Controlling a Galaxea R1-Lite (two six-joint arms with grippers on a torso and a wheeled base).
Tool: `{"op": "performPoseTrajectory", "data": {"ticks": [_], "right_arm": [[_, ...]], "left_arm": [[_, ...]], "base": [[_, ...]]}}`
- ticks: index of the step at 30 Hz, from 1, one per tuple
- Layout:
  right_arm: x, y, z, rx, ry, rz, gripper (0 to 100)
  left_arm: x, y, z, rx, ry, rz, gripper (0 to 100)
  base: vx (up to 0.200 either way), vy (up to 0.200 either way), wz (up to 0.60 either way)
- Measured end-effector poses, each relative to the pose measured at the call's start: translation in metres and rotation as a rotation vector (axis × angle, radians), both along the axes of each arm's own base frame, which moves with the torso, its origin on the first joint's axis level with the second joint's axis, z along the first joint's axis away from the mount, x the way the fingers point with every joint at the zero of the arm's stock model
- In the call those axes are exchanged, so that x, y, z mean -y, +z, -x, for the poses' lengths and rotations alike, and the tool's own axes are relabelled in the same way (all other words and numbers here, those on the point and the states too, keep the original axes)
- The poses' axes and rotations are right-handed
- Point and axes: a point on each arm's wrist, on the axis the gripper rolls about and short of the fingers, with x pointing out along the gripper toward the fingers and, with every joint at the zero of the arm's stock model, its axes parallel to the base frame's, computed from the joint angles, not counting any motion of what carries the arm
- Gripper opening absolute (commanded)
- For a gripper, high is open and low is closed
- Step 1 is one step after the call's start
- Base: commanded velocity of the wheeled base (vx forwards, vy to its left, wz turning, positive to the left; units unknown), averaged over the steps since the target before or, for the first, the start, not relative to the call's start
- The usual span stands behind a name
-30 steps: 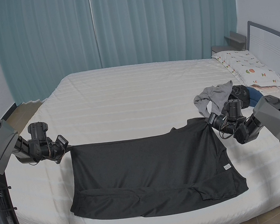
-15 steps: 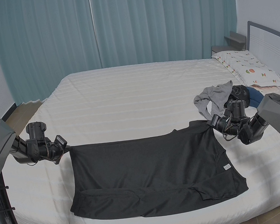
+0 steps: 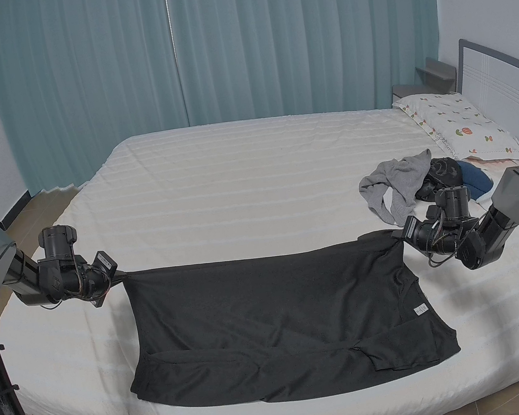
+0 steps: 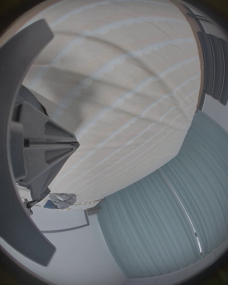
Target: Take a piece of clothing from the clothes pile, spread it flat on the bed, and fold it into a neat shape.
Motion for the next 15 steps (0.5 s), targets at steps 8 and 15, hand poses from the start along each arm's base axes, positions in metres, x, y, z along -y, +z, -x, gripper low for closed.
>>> {"op": "performPoseTrajectory", "data": {"ticks": [8,15], "right_arm": [[0.001,0.000,0.039,-0.062,0.042,-0.004,0],[0.003,-0.008,0.075,-0.107,0.097,0.050,0]], "left_arm": [[0.003,-0.006,0.022,-0.045,-0.033,-0.032,0],[0.007,-0.014,0.047,-0.087,-0.102,-0.097,0]], "base": [[0.000,0.000,0.00],[0.000,0.000,0.00]]}}
